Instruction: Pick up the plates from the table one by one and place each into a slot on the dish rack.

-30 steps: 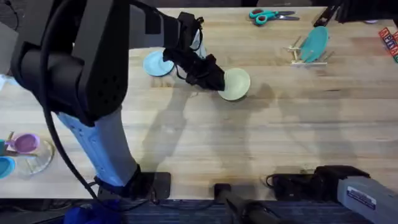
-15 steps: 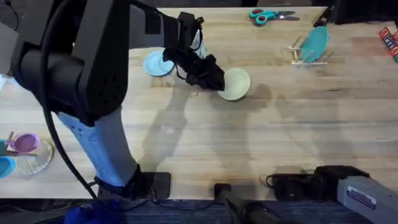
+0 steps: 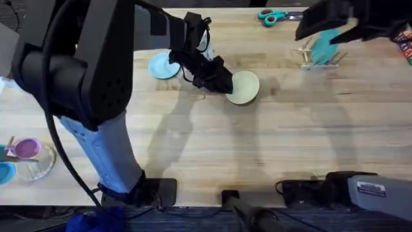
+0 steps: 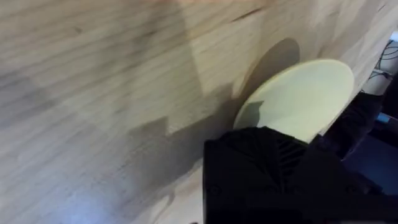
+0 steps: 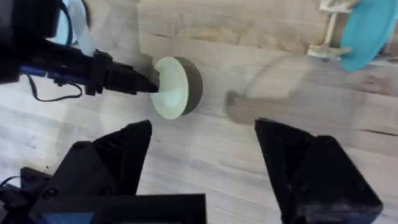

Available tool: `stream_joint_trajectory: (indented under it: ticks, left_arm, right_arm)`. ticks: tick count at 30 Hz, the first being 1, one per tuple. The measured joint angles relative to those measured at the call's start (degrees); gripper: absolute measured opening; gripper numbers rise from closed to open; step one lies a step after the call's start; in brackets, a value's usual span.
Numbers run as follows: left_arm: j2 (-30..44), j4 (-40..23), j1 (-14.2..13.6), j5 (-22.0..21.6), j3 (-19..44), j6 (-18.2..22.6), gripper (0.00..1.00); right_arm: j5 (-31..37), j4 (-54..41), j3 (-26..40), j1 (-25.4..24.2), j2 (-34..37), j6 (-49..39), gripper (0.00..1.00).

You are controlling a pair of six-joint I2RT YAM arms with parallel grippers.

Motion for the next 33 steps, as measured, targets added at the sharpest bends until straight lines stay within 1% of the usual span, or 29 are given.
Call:
stream_joint_trajectory:
  ticks: [1, 6, 10, 12, 21, 24, 25, 33]
  left_arm:
    - [0.00, 0.00, 0.00, 0.00, 0.00, 0.00, 0.042]
    - [0.00, 0.01, 0.00, -0.02, 0.00, 0.01, 0.042]
    - [0.00, 0.02, 0.00, -0.02, 0.00, 0.02, 0.042]
    - [0.00, 0.02, 0.01, -0.02, 0.00, 0.00, 0.042]
    - [0.00, 0.02, 0.00, -0.02, 0.00, 0.00, 0.043]
    - [0.00, 0.02, 0.00, -0.02, 0.00, 0.00, 0.042]
    - [0.00, 0.02, 0.00, -0.02, 0.00, 0.02, 0.042]
    - [0.00, 0.02, 0.00, -0.02, 0.00, 0.02, 0.042]
  right_arm:
    - [-1.92, 0.02, 0.00, 0.00, 3.68, 0.02, 0.994]
    - [-5.41, 0.23, 0.00, 0.17, 9.46, 0.01, 0.995]
    - [-6.39, 1.49, -0.34, 1.10, 13.35, 0.04, 0.995]
    - [-6.81, 2.63, -1.58, 2.03, 14.78, 0.47, 0.995]
    - [-9.49, 10.65, -9.45, 5.35, 18.02, 3.69, 0.995]
    - [-10.46, 13.80, -12.16, 5.57, 18.01, 5.29, 0.995]
    - [-11.09, 16.48, -15.14, 5.57, 18.00, 6.40, 0.995]
    - [-14.93, 26.08, -23.26, 5.57, 18.01, 9.48, 0.995]
